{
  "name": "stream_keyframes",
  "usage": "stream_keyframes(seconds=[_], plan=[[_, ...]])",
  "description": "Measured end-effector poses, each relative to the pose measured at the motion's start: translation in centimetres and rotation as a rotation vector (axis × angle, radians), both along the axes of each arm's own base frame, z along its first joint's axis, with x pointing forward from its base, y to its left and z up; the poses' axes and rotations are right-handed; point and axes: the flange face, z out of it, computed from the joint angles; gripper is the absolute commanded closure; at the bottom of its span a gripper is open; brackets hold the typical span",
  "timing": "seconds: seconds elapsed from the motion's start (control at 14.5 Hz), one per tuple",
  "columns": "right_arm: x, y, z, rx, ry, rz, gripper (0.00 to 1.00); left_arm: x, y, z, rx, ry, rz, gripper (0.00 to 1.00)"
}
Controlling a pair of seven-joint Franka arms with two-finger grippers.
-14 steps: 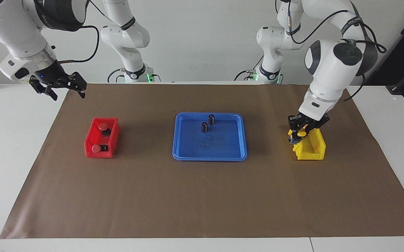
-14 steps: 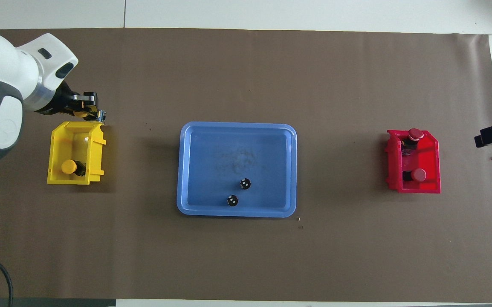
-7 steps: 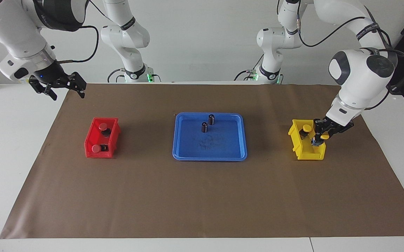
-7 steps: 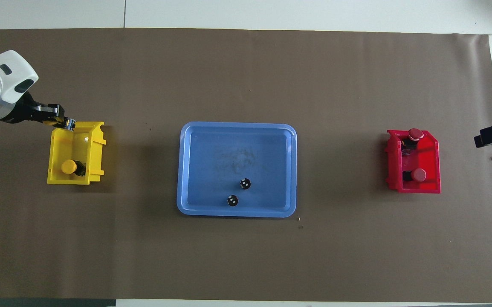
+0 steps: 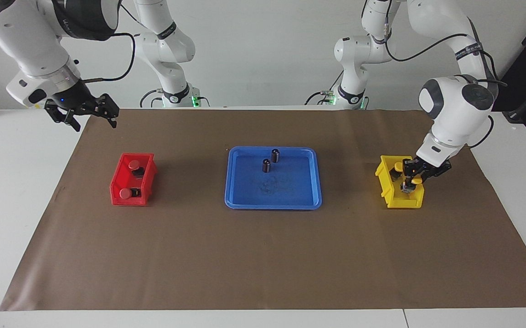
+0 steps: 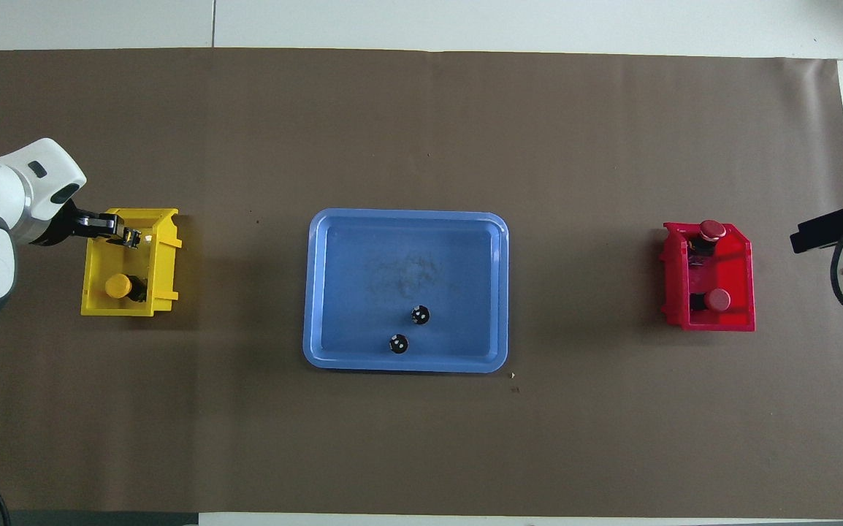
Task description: Sort red and yellow buttons by color
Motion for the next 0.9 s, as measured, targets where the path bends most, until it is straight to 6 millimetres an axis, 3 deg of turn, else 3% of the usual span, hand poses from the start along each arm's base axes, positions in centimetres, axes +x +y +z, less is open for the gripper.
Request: stream_keyframes(seconds=[0.28,0.41,0.48,0.55,0.9], plan=[[0.1,0.7,0.0,0.0,0.0,0.012,0.0,-0.6,0.0,-2.0,-0.001,-0.019,-0.001,0.92],[0.0,0.6,0.0,0.0,0.0,0.011,0.0,-0.5,0.0,-2.3,-0.001,-0.026,-0.002,0.72],[0.0,0.6,0.0,0.0,0.0,0.01,0.0,-0.4,0.0,-2.7,-0.001,-0.028,-0.002,0.54],[0.0,0.5,0.0,0.0,0.0,0.008,0.0,-0.3,0.0,-3.1,-0.001,-0.029,-0.003,0.47],[0.0,0.4,0.0,0.0,0.0,0.007,0.0,0.0,-0.4,-3.8,-0.001,-0.029,-0.01,0.43]])
